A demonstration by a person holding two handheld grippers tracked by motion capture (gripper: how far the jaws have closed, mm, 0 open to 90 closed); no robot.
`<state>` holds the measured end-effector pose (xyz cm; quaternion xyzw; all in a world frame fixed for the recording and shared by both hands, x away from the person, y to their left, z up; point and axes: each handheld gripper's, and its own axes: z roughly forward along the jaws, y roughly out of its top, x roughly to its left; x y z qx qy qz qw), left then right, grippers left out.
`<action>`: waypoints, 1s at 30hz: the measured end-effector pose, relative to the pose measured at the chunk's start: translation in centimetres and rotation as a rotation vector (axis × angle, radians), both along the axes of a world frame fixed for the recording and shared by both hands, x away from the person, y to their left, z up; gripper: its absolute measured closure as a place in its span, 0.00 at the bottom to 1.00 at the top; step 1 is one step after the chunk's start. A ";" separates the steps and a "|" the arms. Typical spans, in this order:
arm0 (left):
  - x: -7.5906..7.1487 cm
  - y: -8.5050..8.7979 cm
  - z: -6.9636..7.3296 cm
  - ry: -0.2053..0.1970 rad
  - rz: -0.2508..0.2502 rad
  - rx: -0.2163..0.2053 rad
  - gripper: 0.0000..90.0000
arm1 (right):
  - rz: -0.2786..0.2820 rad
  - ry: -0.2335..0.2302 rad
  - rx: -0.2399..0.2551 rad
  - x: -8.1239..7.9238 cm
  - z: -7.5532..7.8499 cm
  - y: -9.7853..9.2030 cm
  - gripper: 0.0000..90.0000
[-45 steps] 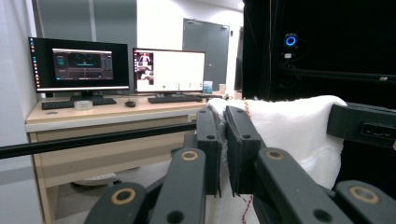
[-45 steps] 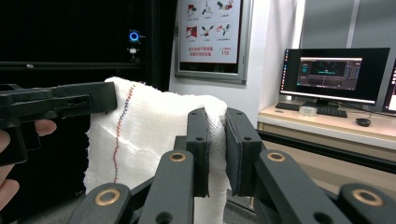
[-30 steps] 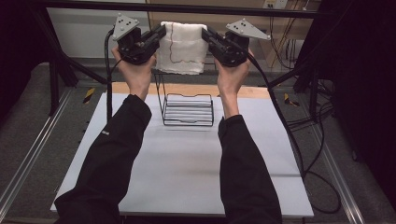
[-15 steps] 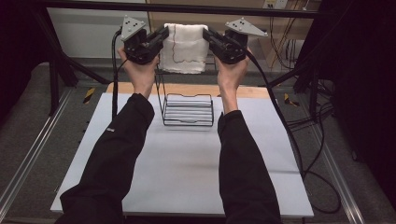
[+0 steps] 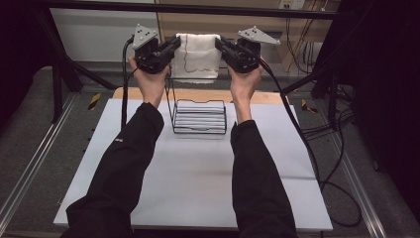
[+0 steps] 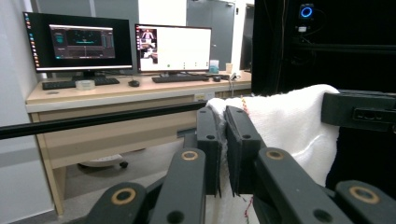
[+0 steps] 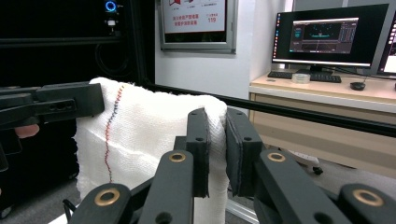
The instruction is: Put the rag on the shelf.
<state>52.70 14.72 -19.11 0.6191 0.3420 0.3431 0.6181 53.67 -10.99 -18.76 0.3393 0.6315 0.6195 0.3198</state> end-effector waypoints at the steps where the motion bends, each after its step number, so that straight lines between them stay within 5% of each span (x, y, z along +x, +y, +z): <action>1: -0.1 0.0 -0.1 0.001 0.000 0.008 0.94 | 0.000 0.002 -0.004 0.0 0.0 0.0 0.90; 30: -2.7 0.9 -3.6 0.026 -0.055 0.036 0.93 | 0.042 0.034 -0.056 -2.5 -2.7 -0.3 0.89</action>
